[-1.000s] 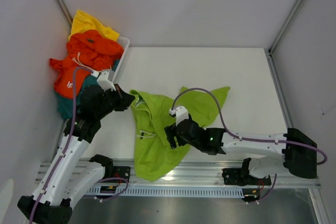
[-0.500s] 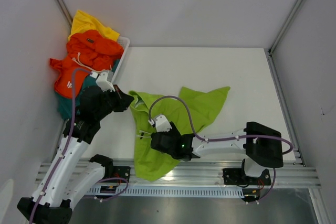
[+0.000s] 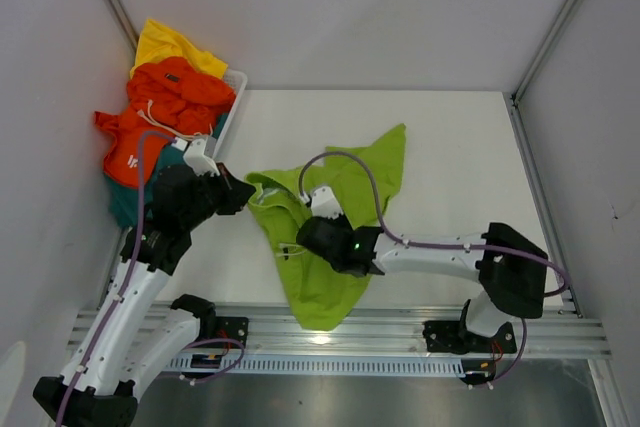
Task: Fold and stack the shorts
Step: Flatten the shorts out
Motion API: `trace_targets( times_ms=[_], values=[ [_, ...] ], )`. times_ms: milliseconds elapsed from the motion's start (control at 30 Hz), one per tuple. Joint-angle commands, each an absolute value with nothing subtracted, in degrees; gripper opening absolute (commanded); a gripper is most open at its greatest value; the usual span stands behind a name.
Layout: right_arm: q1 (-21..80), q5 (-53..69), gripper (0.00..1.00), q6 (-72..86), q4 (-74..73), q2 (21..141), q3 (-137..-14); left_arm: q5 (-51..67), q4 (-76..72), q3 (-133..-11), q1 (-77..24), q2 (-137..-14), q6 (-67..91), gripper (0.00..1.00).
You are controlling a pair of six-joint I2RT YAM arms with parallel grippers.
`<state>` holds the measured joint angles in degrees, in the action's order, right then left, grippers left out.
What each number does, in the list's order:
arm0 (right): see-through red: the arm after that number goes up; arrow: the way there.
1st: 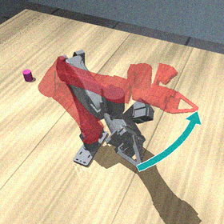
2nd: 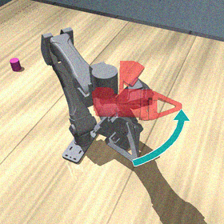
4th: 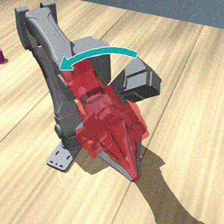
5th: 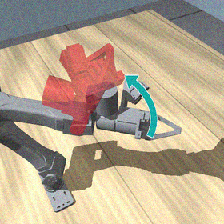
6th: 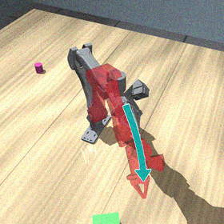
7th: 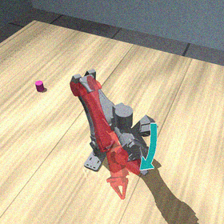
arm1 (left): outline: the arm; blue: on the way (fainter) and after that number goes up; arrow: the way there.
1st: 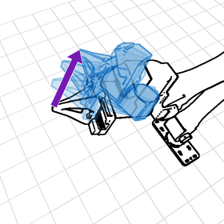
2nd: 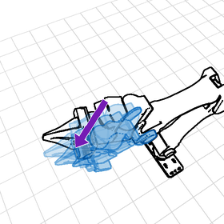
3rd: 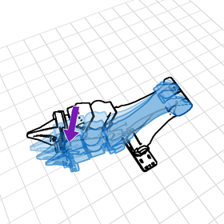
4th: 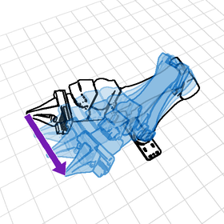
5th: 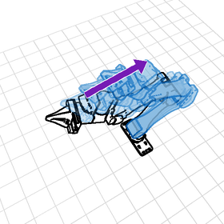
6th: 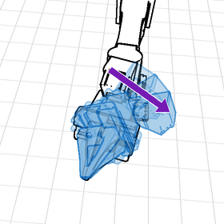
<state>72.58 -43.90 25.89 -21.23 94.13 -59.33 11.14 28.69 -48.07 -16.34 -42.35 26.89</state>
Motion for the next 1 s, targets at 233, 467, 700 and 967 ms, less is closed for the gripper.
trace_targets(
  times_ms=[233, 467, 700, 967],
  values=[
    [51.2, -22.9, 0.87, -2.6, -24.1, 116.2, -123.9, 9.0, 23.8, -43.3, -16.4, -42.7, 30.4, 0.00],
    [51.1, -19.2, 0.98, 2.6, -38.5, 123.4, -140.2, 7.3, 24.8, -40.3, -16.5, -40.9, 30.5, 0.00],
    [47.6, -6.9, 0.99, 10.4, -16.3, 83.5, -77.5, 4.9, 26.4, -40.0, -16.4, -37.8, 31.0, 0.00],
    [55.3, -7.4, 0.91, 17.6, -20.9, 69.0, -55.7, 3.5, 27.7, -40.4, -16.4, -37.4, 31.6, 0.00]
  ],
)
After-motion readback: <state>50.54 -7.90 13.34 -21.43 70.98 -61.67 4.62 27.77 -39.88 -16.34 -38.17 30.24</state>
